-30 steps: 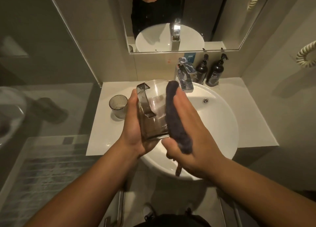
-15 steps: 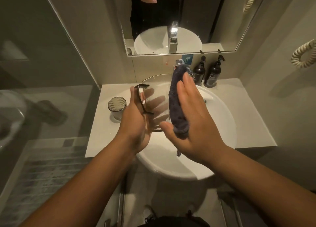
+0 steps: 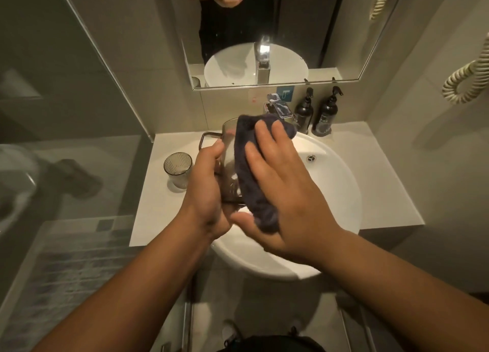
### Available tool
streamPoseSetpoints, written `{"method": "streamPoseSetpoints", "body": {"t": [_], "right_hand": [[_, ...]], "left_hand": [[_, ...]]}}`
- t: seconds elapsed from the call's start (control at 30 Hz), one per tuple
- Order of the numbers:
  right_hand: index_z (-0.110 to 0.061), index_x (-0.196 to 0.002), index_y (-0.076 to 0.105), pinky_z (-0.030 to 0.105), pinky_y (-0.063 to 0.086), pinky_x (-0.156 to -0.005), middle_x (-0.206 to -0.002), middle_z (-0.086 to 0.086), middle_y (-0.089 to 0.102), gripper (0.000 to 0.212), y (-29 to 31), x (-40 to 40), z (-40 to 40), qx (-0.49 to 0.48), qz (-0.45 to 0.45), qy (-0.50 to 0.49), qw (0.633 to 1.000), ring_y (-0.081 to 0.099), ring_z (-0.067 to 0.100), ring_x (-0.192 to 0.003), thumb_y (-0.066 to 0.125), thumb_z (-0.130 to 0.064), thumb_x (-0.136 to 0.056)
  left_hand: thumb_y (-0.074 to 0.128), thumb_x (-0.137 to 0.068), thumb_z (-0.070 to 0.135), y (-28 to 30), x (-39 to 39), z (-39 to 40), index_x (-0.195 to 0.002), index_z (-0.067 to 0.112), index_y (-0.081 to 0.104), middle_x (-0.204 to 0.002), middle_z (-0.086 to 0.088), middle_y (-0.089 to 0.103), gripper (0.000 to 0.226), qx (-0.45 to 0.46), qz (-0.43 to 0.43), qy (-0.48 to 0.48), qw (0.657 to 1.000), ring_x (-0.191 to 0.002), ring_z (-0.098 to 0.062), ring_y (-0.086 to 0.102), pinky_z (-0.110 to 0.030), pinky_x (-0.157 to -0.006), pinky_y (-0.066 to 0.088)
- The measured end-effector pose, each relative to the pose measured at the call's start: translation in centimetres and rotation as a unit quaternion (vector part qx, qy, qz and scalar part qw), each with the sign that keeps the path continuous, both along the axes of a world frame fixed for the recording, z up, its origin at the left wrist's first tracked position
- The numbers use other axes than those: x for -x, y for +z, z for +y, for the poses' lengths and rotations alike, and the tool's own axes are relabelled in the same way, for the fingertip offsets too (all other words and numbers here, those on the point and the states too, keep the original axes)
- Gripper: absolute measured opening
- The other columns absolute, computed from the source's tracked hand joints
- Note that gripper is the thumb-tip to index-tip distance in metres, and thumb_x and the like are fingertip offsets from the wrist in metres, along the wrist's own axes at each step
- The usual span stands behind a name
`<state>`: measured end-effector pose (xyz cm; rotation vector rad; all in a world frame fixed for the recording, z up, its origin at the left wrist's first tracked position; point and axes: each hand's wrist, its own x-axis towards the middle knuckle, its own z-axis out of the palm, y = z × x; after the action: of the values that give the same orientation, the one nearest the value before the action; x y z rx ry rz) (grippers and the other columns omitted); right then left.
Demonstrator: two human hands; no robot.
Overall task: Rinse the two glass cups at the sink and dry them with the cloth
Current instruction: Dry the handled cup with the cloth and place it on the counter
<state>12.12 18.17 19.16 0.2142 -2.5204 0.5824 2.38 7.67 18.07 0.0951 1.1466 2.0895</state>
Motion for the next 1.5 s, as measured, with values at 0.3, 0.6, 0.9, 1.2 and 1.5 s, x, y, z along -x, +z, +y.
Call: {"method": "streamPoseSetpoints", "body": {"t": [0.3,0.6,0.9,1.2,1.5], "right_hand": [[-0.006,-0.152,0.014,0.04,0.01,-0.122,-0.162,0.008,0.005,0.086,0.5,1.1,1.2,0.205,-0.049,0.028,0.977,-0.001,0.019,-0.15,0.035,-0.064,-0.091],[-0.014,-0.152,0.009,0.043,0.012,-0.121,-0.162,0.005,0.002,0.081,0.1,1.3,1.3,0.223,-0.045,0.017,0.974,0.0,0.017,-0.15,0.037,-0.061,-0.092],[-0.019,-0.153,0.008,0.035,0.016,-0.121,-0.163,-0.004,0.001,0.083,-0.2,1.6,1.9,0.305,-0.041,-0.055,0.95,0.002,0.006,-0.148,0.045,-0.056,-0.088],[0.004,-0.146,0.023,0.053,0.016,-0.119,-0.157,0.024,0.014,0.08,0.6,2.2,1.9,0.073,0.009,-0.026,0.997,0.005,0.036,-0.148,0.053,-0.044,-0.089],[0.009,-0.14,0.034,0.05,0.016,-0.119,-0.151,0.03,0.021,0.077,-0.5,0.0,0.2,0.027,0.024,0.028,0.999,0.011,0.044,-0.146,0.055,-0.045,-0.089]], "left_hand": [[0.048,-0.094,0.043,1.3,0.3,0.3,-0.115,0.011,0.071,-0.11,-0.012,0.068,0.045,-0.044,-0.061,0.034,0.997,-0.101,-0.028,0.068,-0.047,-0.101,0.048],[0.043,-0.096,0.047,-0.4,0.7,-0.3,-0.125,0.008,0.066,-0.122,-0.017,0.065,0.054,-0.074,-0.105,-0.049,0.991,-0.125,-0.035,0.057,-0.052,-0.114,0.035],[0.059,-0.099,0.032,0.3,1.2,1.3,-0.125,0.013,0.059,-0.11,-0.015,0.069,0.033,0.17,0.091,0.159,0.968,-0.086,-0.017,0.07,-0.029,-0.069,0.06],[0.045,-0.09,0.07,0.8,1.0,1.5,-0.145,0.028,0.044,-0.138,-0.005,0.063,0.07,0.086,0.114,-0.041,0.989,-0.12,-0.025,0.066,-0.047,-0.093,0.056],[0.033,-0.092,0.073,0.4,1.6,0.8,-0.142,0.011,0.053,-0.144,-0.018,0.055,0.083,-0.014,0.015,-0.072,0.997,-0.136,-0.031,0.051,-0.05,-0.119,0.031]]}}
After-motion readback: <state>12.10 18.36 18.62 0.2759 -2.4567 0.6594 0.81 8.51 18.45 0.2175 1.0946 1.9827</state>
